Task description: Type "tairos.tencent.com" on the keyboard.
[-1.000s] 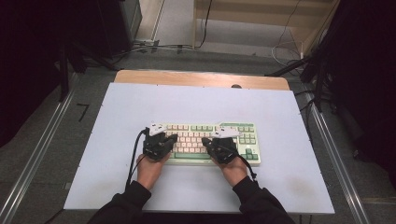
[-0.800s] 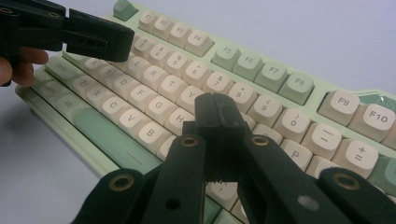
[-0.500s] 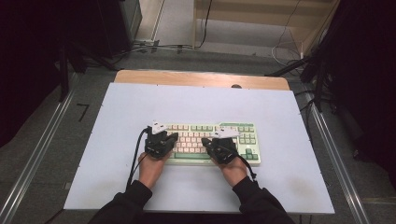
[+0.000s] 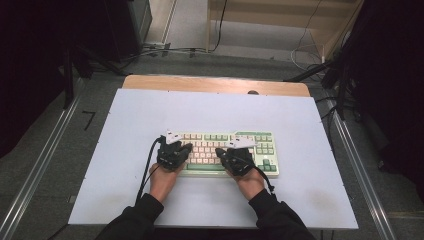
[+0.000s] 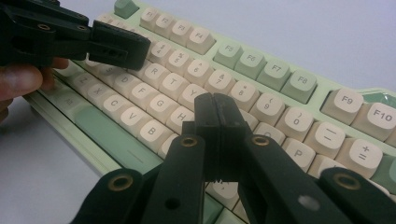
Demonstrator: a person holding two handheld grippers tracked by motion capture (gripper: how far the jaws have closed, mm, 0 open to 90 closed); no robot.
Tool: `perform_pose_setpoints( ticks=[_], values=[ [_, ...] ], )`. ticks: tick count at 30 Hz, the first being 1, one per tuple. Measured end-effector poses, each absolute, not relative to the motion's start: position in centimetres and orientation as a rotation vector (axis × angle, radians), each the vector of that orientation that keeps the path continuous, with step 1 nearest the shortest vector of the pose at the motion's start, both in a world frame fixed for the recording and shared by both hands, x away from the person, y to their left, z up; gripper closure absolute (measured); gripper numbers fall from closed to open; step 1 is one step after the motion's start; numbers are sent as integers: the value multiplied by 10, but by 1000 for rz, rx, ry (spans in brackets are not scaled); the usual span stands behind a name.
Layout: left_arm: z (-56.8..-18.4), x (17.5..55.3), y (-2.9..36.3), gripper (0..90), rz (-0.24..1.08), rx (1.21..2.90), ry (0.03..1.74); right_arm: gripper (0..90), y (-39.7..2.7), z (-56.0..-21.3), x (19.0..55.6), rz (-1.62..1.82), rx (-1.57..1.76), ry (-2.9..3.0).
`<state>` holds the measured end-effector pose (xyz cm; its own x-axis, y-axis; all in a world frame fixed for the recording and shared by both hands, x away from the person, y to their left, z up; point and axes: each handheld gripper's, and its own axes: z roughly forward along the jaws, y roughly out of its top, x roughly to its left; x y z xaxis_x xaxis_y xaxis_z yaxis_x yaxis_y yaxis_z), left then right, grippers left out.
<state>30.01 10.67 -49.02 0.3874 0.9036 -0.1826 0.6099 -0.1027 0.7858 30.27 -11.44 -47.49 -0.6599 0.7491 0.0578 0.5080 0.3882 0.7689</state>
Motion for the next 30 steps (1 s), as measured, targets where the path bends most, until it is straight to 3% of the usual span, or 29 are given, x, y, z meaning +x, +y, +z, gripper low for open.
perform_pose_setpoints(
  ticks=[30],
  values=[
    [-479,293,112,900,435,1778,1295,872,-101,-485,298,1121,1054,2414]
  ],
)
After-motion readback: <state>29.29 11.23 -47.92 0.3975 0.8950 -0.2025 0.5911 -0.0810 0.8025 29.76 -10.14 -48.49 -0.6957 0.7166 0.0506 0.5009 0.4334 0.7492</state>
